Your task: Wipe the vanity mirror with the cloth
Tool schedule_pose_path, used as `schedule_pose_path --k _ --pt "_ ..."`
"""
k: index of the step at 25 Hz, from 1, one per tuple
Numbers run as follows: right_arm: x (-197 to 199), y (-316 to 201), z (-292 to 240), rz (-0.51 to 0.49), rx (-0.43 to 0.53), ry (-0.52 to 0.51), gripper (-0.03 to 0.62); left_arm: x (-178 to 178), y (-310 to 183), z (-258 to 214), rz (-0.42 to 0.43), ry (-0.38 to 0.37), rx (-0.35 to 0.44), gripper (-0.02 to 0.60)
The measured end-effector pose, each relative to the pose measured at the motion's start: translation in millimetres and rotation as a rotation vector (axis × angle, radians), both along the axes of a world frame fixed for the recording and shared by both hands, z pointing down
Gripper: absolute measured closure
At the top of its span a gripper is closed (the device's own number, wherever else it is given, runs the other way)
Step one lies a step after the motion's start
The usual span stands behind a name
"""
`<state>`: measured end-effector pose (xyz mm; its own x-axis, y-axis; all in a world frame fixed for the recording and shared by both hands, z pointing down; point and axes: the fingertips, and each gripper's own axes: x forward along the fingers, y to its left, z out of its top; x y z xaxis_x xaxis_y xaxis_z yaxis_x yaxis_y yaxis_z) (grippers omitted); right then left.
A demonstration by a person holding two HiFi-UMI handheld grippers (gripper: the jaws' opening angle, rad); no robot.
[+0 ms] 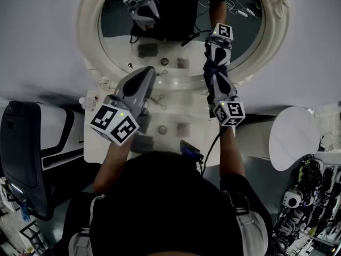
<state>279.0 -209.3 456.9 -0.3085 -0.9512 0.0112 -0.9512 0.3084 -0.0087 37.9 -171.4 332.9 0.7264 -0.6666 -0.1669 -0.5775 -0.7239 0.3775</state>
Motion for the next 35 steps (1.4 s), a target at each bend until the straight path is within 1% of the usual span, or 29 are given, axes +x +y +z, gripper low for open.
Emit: schedule_pose_path --k 2,5,7,12,15,19,21,23,26,28,32,35 --pt "5 1 -8 0.017 0.019 0.0 0.556 -1 0 -1 0.005 -0.005 0.004 0.58" --pt "15 3 -24 0.038 0.053 0.005 0.556 -3 -1 -1 -0.002 0.009 -0.003 0.58" --pt "17 4 -28 0.039 0.059 0.005 0.556 -4 -1 0 -0.002 0.014 -0.004 0.58" --pt "16 10 -26 0.047 0.053 -0.073 0.556 1 3 0 0.011 0.016 -0.001 0.58" --pt "13 17 -25 0.05 0.045 -0.162 0.556 2 5 0 0.018 0.008 0.004 0.58" --pt "12 32 -42 0.063 0.051 -0.355 0.556 -3 5 0 0.017 0.001 0.006 0.58" --pt "10 38 -59 0.068 0.067 -0.409 0.556 -8 3 -2 0.009 0.001 0.004 0.58" --pt "6 41 -78 0.076 0.083 -0.435 0.556 -11 2 -3 0.01 0.0 0.001 0.58" --pt "-1 44 -106 0.078 0.103 -0.444 0.556 -17 4 -9 0.004 -0.001 0.007 0.58" --pt "-8 47 -126 0.065 0.125 -0.432 0.556 -23 5 -15 -0.002 -0.001 0.021 0.58" --pt "-27 48 -172 0.042 0.201 -0.375 0.556 -36 4 -28 -0.016 -0.006 0.052 0.58" --pt "-39 48 -207 0.014 0.262 -0.355 0.556 -44 5 -34 -0.02 -0.006 0.065 0.58"
